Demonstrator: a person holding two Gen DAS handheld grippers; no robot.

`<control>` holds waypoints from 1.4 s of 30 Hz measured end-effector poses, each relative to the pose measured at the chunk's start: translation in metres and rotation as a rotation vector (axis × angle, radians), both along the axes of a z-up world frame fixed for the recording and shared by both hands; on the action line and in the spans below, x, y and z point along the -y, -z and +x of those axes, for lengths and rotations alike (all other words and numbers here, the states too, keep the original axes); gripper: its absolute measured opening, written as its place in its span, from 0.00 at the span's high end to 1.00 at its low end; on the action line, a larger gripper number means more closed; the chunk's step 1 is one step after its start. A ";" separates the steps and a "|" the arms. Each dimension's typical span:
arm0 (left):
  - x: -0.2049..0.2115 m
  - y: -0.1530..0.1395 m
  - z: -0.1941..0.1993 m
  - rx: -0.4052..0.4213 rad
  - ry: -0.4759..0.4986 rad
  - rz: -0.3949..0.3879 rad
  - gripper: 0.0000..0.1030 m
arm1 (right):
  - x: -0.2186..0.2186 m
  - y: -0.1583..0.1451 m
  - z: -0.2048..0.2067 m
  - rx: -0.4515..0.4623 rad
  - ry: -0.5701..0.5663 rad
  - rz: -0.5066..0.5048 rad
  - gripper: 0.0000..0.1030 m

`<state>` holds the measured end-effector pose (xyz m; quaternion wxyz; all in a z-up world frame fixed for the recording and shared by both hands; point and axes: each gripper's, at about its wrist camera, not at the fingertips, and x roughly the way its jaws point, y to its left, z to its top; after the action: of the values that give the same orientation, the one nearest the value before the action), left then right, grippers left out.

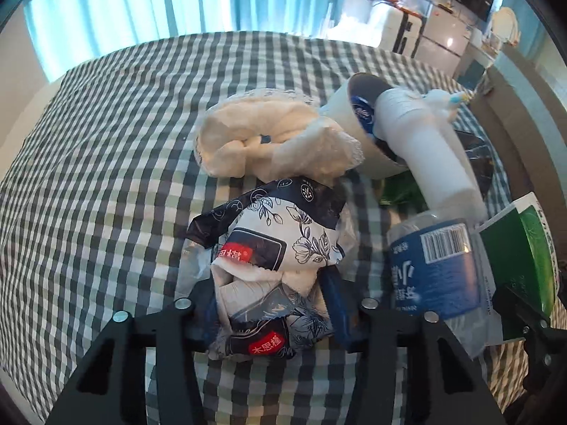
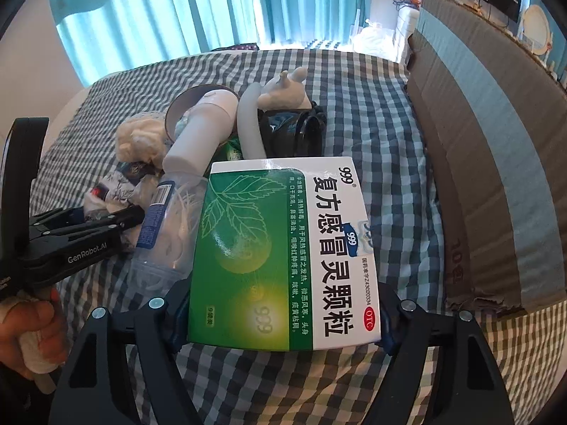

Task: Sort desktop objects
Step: 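Close left tool on tissue pack while right tool closes on medicine box, then lift tissue pack with left tool while right tool carries medicine box to cardboard box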

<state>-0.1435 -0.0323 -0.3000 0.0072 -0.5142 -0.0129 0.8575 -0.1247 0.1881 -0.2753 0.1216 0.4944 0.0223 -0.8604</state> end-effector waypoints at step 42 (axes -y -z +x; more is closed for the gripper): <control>0.009 -0.209 0.095 -0.342 -0.005 0.029 0.77 | 0.014 -0.170 0.085 -0.382 0.071 -0.018 0.26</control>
<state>-0.0482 -0.0411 -0.0909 0.0148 -0.3607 -0.0252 0.9322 -0.0397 0.1742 -0.1055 0.0893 0.3213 0.0197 -0.9426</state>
